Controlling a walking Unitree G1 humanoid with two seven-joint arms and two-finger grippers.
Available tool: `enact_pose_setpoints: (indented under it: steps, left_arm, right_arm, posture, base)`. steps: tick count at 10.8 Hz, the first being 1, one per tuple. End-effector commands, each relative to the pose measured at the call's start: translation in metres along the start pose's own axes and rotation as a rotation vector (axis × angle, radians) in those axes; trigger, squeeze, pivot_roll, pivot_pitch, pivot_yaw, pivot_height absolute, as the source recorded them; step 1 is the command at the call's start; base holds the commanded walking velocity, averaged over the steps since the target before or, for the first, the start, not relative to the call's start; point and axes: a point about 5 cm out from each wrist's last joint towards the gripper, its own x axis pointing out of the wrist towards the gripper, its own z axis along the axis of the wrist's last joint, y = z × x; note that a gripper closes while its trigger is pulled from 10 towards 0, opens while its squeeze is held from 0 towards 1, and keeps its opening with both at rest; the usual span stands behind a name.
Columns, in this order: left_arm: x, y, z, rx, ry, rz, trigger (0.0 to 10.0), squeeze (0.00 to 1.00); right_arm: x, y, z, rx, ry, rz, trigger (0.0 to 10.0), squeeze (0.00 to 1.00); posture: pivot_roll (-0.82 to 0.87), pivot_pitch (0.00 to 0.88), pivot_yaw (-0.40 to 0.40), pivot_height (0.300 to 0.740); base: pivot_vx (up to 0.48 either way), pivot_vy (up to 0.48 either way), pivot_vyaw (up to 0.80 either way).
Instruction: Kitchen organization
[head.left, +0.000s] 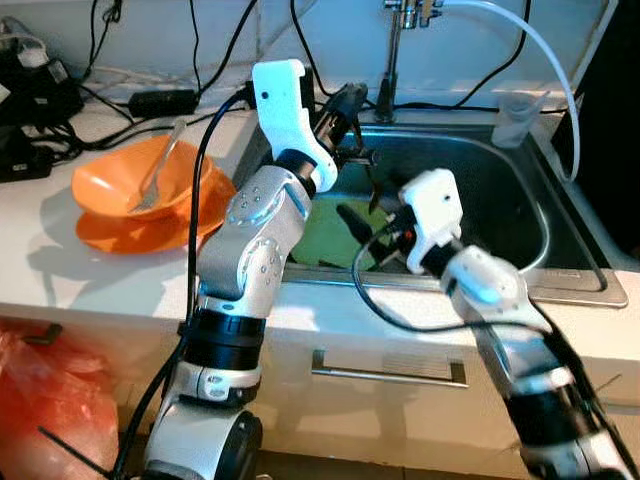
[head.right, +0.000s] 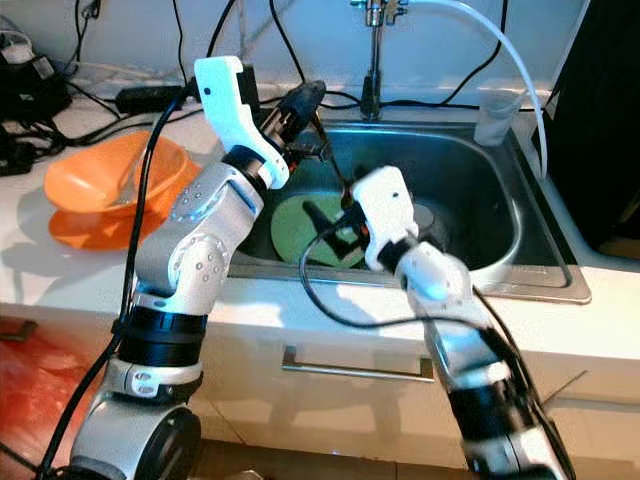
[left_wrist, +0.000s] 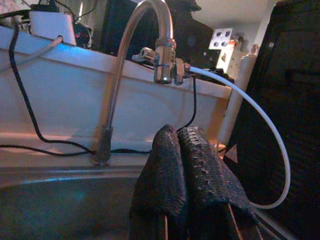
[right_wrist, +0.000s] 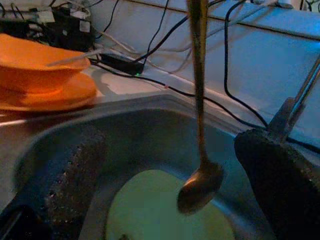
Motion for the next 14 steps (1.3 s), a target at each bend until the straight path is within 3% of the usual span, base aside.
enact_pose_setpoints:
  steps: [1, 8, 9, 10, 14]
  left_arm:
    - [-0.003, -0.001, 0.001, -0.005, -0.003, 0.012, 10.0, 0.00]
    - [-0.008, -0.003, -0.005, -0.054, 0.010, 0.057, 10.0, 0.00]
    - [-0.008, -0.003, -0.006, -0.059, 0.014, 0.059, 10.0, 0.00]
    - [-0.008, -0.003, -0.006, -0.060, 0.014, 0.061, 10.0, 0.00]
    - [-0.009, -0.004, -0.007, -0.079, 0.018, 0.069, 10.0, 0.00]
  right_arm:
    - [0.008, 0.000, 0.005, -0.029, -0.022, 0.024, 10.0, 0.00]
    - [0.028, -0.008, 0.003, -0.034, -0.026, 0.081, 10.0, 0.00]
    - [0.030, -0.008, 0.002, -0.028, -0.024, 0.082, 10.0, 0.13]
    - [0.031, -0.008, 0.002, -0.027, -0.024, 0.083, 10.0, 0.99]
    - [0.033, -0.005, -0.007, 0.026, -0.010, 0.081, 10.0, 1.00]
  posture:
    - [-0.02, 0.000, 0.035, 0.740]
    - [-0.03, 0.000, -0.015, 0.740]
    - [-0.03, 0.000, -0.015, 0.740]
    - [-0.03, 0.000, -0.015, 0.740]
    - [-0.03, 0.000, -0.027, 0.740]
  base:
    - [0.000, 0.000, 0.00]
    - [0.000, 0.000, 0.00]
    - [0.000, 0.000, 0.00]
    - [0.000, 0.000, 0.00]
    - [0.000, 0.000, 0.00]
